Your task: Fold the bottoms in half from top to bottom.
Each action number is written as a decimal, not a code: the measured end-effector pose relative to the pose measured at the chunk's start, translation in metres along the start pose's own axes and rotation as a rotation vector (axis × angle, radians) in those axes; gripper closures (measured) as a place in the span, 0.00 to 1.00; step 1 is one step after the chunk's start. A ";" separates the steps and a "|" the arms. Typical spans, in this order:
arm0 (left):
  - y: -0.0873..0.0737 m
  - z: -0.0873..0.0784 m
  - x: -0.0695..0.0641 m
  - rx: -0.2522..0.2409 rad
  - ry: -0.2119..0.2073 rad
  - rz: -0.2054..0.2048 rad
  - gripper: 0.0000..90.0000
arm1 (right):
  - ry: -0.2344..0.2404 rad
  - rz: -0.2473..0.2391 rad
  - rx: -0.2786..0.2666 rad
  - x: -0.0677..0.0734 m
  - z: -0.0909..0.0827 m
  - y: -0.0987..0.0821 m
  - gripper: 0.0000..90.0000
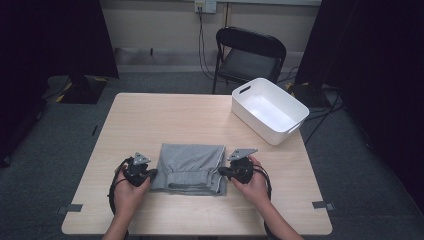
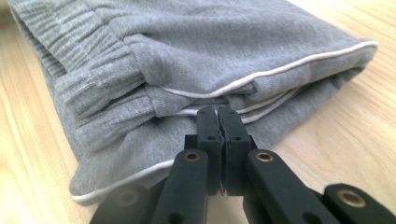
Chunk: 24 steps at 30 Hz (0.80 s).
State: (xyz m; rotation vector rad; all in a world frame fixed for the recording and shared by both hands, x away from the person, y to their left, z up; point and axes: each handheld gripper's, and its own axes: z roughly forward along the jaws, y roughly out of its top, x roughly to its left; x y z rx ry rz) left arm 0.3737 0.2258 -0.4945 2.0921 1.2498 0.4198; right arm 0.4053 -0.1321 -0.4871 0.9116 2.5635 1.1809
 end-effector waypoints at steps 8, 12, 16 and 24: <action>-0.001 0.000 -0.002 -0.001 0.013 0.006 1.00 | -0.035 0.012 0.010 -0.009 -0.012 -0.009 1.00; -0.001 0.000 -0.003 -0.007 0.017 0.013 1.00 | -0.027 0.016 0.015 -0.010 -0.008 -0.015 1.00; -0.002 0.000 -0.001 -0.012 0.008 0.003 1.00 | -0.033 0.016 0.024 -0.012 -0.006 -0.019 0.99; -0.007 -0.001 0.001 -0.048 -0.049 -0.038 1.00 | -0.051 0.015 0.013 -0.010 -0.006 -0.016 0.81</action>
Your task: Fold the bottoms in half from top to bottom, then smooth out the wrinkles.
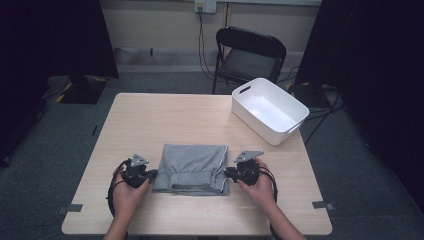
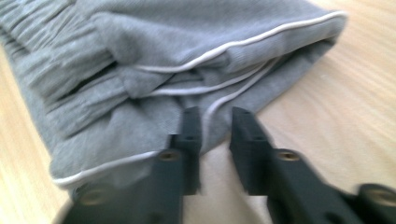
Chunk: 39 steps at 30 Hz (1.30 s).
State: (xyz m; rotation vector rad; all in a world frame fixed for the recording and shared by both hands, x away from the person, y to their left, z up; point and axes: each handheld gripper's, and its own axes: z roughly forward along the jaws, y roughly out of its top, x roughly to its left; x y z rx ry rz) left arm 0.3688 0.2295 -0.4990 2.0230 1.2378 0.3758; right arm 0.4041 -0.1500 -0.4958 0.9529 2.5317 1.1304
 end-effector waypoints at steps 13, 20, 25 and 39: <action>0.024 -0.023 -0.013 -0.111 -0.002 -0.008 0.37 | -0.068 0.000 -0.024 -0.012 -0.007 0.006 0.43; 0.040 -0.024 -0.043 -0.130 -0.057 0.071 0.33 | -0.075 0.011 -0.025 -0.014 -0.005 0.006 0.36; 0.047 -0.019 -0.067 -0.133 -0.100 0.120 0.33 | -0.069 0.005 -0.023 -0.014 -0.006 0.006 0.36; 0.060 0.010 -0.143 -0.107 -0.277 0.254 0.46 | -0.099 0.072 -0.041 -0.033 -0.007 0.003 0.35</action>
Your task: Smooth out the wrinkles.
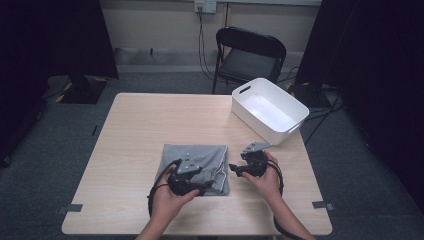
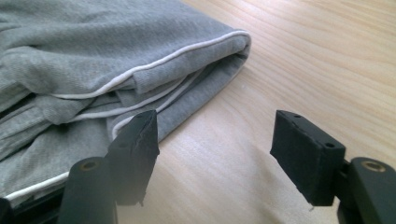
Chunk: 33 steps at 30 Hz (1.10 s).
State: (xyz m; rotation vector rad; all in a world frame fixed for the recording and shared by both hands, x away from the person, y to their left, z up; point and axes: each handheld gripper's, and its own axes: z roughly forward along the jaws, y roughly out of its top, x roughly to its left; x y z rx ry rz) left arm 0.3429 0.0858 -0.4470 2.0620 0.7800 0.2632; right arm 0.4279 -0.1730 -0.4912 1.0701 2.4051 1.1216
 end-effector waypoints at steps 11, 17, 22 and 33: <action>-0.003 0.056 -0.034 0.124 -0.013 0.114 0.67 | -0.012 -0.007 -0.010 -0.001 0.007 0.004 0.36; -0.015 0.064 -0.032 0.155 -0.005 0.074 0.90 | -0.021 -0.004 -0.025 -0.003 0.009 0.013 0.39; -0.018 0.061 -0.036 0.155 -0.033 0.071 0.94 | -0.039 0.010 -0.080 -0.006 0.006 0.024 0.50; -0.022 0.060 -0.037 0.130 -0.050 0.069 0.93 | -0.046 0.040 -0.023 -0.009 0.033 0.034 0.76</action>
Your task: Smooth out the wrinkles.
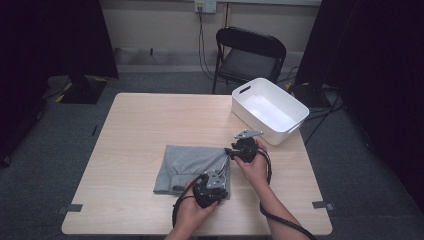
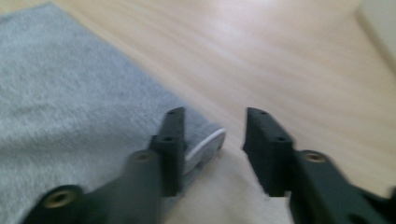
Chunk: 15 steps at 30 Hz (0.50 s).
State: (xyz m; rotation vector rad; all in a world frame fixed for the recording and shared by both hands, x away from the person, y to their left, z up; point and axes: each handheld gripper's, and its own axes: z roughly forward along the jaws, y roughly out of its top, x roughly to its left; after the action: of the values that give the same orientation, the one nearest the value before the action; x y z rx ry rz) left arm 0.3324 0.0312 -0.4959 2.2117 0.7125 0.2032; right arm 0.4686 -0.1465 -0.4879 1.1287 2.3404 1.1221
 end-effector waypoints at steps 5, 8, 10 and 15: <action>-0.001 0.000 0.000 -0.003 -0.005 -0.008 0.93 | -0.006 0.025 0.018 -0.004 0.005 -0.006 0.96; -0.002 0.000 0.000 -0.009 -0.004 -0.007 0.93 | -0.003 0.086 -0.003 -0.007 0.006 -0.011 0.96; -0.002 -0.002 -0.001 -0.003 -0.003 -0.002 0.93 | 0.001 0.095 -0.009 -0.008 0.007 -0.014 0.93; -0.001 -0.006 -0.002 -0.019 -0.015 -0.008 0.81 | -0.071 0.065 0.001 -0.009 0.001 -0.014 0.66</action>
State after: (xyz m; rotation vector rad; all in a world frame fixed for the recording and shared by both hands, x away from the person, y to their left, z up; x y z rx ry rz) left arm 0.3281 0.0339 -0.4922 2.1896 0.7076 0.1883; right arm 0.4674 -0.1585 -0.4995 1.2325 2.2661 1.0848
